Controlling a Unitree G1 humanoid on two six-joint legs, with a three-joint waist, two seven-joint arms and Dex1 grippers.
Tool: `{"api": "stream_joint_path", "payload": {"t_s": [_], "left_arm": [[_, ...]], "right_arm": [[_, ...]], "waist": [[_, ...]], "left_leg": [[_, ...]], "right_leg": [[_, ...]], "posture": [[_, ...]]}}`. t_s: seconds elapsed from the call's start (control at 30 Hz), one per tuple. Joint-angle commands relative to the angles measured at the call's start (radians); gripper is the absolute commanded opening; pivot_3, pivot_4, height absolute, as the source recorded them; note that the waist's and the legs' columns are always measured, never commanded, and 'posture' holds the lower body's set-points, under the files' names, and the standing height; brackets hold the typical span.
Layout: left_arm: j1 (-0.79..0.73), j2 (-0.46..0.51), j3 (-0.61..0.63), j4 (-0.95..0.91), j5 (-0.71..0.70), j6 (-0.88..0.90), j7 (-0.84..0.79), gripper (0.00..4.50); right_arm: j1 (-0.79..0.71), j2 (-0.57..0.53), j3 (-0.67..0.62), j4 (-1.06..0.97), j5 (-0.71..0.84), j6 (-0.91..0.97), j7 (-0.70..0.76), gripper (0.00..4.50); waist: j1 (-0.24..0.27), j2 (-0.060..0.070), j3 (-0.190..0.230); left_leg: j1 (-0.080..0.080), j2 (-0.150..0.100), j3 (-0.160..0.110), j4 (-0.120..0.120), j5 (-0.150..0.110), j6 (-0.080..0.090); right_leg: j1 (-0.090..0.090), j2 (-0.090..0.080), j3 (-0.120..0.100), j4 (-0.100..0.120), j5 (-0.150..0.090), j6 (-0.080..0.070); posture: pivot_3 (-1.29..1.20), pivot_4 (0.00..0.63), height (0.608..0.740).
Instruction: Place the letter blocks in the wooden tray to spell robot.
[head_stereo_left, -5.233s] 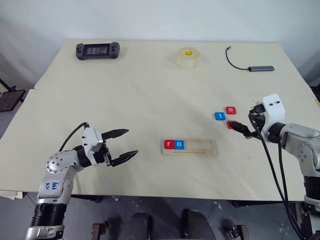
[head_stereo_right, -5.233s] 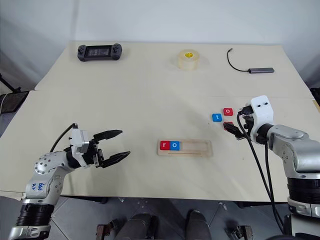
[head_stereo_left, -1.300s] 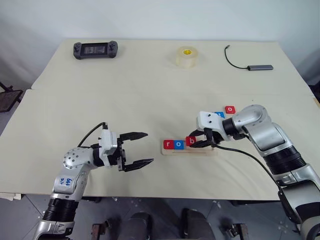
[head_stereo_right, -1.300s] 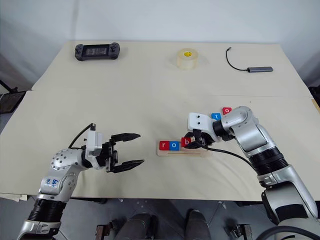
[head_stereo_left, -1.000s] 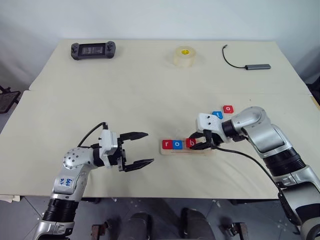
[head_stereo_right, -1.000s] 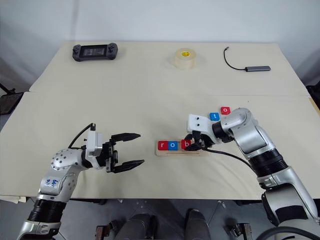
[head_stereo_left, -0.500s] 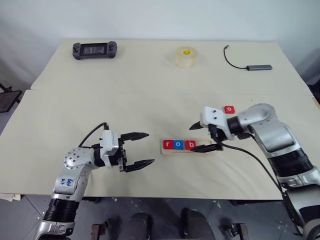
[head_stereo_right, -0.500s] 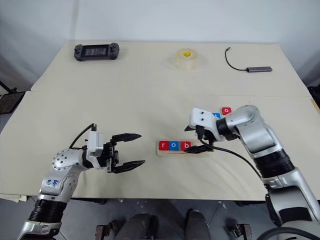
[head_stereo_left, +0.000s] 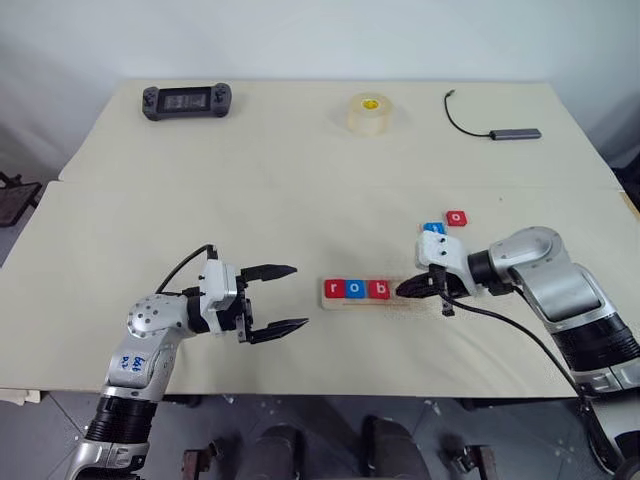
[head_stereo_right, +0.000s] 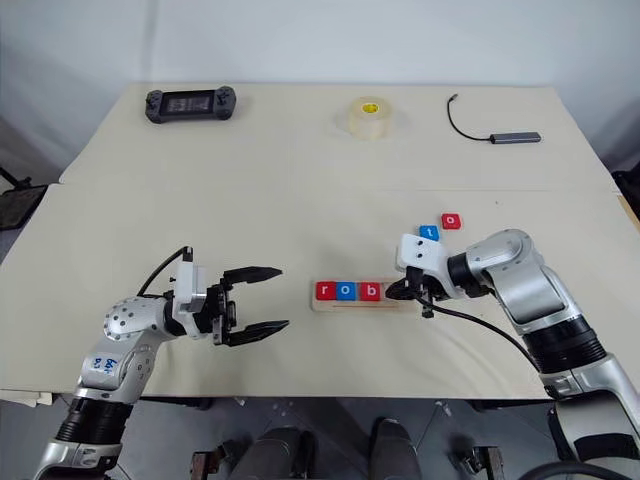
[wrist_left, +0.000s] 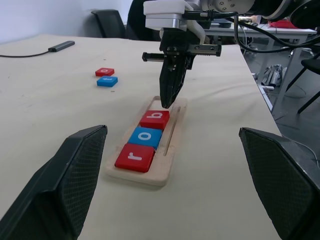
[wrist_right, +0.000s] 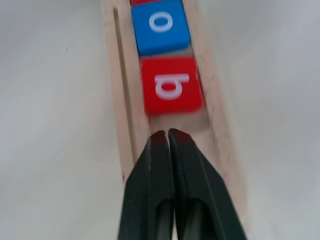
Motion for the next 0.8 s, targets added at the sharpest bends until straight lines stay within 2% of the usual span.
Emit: {"api": "stream_joint_path", "payload": {"t_s": [0.03, 0.27, 0.37, 0.53, 0.57, 0.67, 0.8], "left_arm": [[0.001, 0.012, 0.004, -0.021, 0.001, -0.004, 0.002, 4.50], [-0.001, 0.008, 0.002, -0.020, 0.006, -0.007, 0.010, 4.50], [0.003, 0.003, -0.001, -0.023, 0.006, -0.008, 0.013, 4.50], [0.005, 0.001, -0.009, -0.016, 0.009, -0.014, 0.007, 4.50], [-0.001, 0.000, -0.008, -0.007, 0.011, -0.016, 0.007, 4.50], [-0.007, 0.001, -0.003, 0.015, 0.015, -0.021, 0.008, 4.50], [-0.016, 0.008, 0.002, 0.040, 0.015, -0.022, 0.001, 4.50]], "right_arm": [[-0.024, 0.009, 0.008, -0.012, -0.003, 0.011, -0.008, 0.03], [-0.037, 0.029, 0.016, -0.010, -0.009, 0.021, -0.029, 0.03], [-0.025, -0.001, 0.012, -0.025, -0.015, 0.019, -0.021, 0.03], [0.059, -0.061, -0.120, -0.140, 0.080, 0.032, -0.030, 0.03], [0.109, -0.061, -0.198, -0.162, 0.112, 0.044, -0.068, 0.03], [0.276, -0.037, -0.419, -0.219, 0.190, 0.013, -0.164, 0.89], [0.458, 0.050, -0.639, -0.280, 0.224, -0.168, -0.290, 2.31]], "waist": [[0.001, 0.000, 0.000], [0.000, 0.000, 0.000], [0.000, 0.000, 0.000], [0.005, 0.000, 0.000], [0.005, 0.000, 0.000], [0.019, 0.000, 0.000], [0.026, 0.000, 0.000]], "left_leg": [[0.000, 0.000, 0.000, 0.000, 0.000, 0.000], [0.000, 0.000, 0.000, 0.000, 0.000, 0.000], [0.000, 0.000, 0.000, 0.000, 0.000, 0.000], [0.000, 0.000, -0.001, 0.000, 0.000, 0.000], [0.000, 0.000, -0.001, 0.000, 0.000, 0.000], [0.000, 0.000, -0.001, 0.000, 0.000, 0.000], [0.000, 0.000, 0.000, -0.001, 0.000, 0.000]], "right_leg": [[0.000, 0.000, 0.000, 0.000, 0.000, 0.000], [0.000, 0.000, 0.000, 0.000, 0.000, 0.000], [0.000, 0.000, 0.000, 0.000, 0.000, 0.000], [0.000, 0.000, -0.001, -0.001, 0.000, 0.000], [0.000, 0.000, -0.001, -0.001, 0.000, 0.000], [0.001, 0.000, -0.001, -0.001, 0.000, 0.000], [0.001, 0.000, -0.001, -0.001, 0.000, 0.000]], "posture": [[0.00, 0.150, 0.740], [0.00, 0.150, 0.740], [0.00, 0.150, 0.740], [0.00, 0.150, 0.740], [0.00, 0.150, 0.740], [0.00, 0.150, 0.740], [0.00, 0.150, 0.740]]}}
